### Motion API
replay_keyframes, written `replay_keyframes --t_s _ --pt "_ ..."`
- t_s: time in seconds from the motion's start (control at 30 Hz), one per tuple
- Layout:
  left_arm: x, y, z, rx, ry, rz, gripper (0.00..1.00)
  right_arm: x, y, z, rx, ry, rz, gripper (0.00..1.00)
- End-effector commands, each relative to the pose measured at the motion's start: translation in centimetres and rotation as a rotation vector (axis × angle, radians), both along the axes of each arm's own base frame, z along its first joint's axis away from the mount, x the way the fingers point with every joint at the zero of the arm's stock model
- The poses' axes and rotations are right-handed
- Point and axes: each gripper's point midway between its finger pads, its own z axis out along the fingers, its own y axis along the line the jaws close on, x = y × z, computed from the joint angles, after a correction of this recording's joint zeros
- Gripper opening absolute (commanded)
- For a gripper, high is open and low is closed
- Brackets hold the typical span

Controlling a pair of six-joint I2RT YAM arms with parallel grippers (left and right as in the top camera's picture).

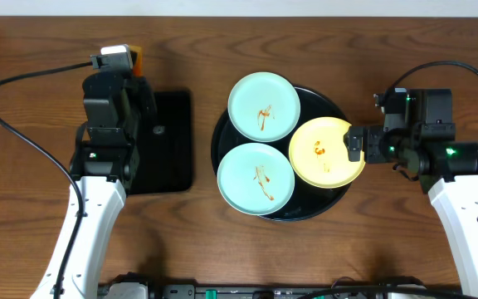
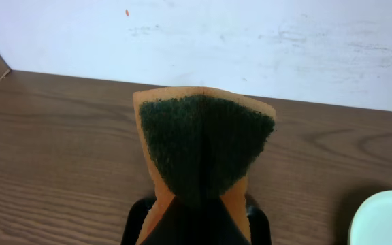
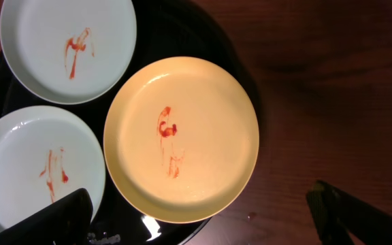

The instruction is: Clean dirty plates on tray and stack at the side

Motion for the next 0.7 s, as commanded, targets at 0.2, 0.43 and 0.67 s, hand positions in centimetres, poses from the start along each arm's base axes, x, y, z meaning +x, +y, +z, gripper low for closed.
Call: replay_keyframes --t_s 0.2,0.43,0.67 --pt "0.03 0.26 1.5 0.011 -0.039 0.012 0.08 0.37 -0.01 0.75 -0.002 -0.018 -0.004 0.99" --pt "-0.07 0.27 1.25 0.011 -0.028 0.012 0.08 0.36 -0.02 0.75 -0.003 -0.018 -0.004 0.99" --pt "-0.22 0.27 0.89 0.012 -0.012 0.012 0.07 0.37 -0.01 0.75 -0.002 -0.018 -0.004 0.99"
